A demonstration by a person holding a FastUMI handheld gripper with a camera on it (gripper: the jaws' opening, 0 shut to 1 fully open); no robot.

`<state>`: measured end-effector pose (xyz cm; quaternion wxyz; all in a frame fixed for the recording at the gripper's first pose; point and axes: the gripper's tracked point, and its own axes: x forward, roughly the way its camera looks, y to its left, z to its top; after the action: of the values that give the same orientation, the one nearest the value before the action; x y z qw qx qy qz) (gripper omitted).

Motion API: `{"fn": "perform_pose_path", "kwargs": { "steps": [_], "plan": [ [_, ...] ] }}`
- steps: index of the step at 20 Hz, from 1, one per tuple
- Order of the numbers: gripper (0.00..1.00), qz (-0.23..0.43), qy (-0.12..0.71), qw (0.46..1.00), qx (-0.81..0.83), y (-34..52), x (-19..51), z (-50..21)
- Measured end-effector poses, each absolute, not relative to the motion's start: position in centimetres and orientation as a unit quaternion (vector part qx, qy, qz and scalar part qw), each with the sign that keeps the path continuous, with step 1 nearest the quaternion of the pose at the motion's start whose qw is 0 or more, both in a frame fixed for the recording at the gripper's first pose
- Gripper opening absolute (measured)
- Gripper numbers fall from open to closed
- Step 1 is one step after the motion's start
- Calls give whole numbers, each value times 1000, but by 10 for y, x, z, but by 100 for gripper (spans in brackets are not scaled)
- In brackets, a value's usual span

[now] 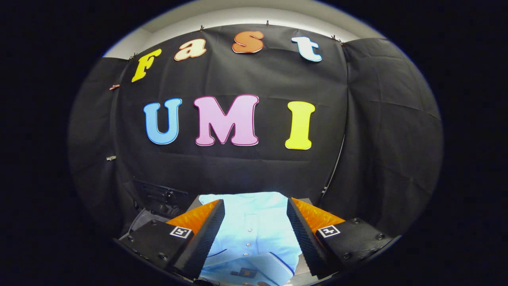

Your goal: Put the clothes into the washing machine and then close the washing machine lid.

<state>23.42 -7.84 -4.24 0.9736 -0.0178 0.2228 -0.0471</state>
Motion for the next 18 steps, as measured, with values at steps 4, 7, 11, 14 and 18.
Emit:
{"fn": "perform_pose_path", "kwargs": {
  "steps": [4, 7, 11, 14, 18],
  "plan": [
    [99, -39, 285, 957, -24, -77, 257, -84],
    [99, -40, 324, 945, -31, -81, 274, -114],
    [99, -42, 368, 929, -28, -84, 284, -147],
    [99, -52, 392, 918, -34, -88, 290, -161],
    [99, -43, 432, 900, -40, -91, 285, -179]
  ]
}}
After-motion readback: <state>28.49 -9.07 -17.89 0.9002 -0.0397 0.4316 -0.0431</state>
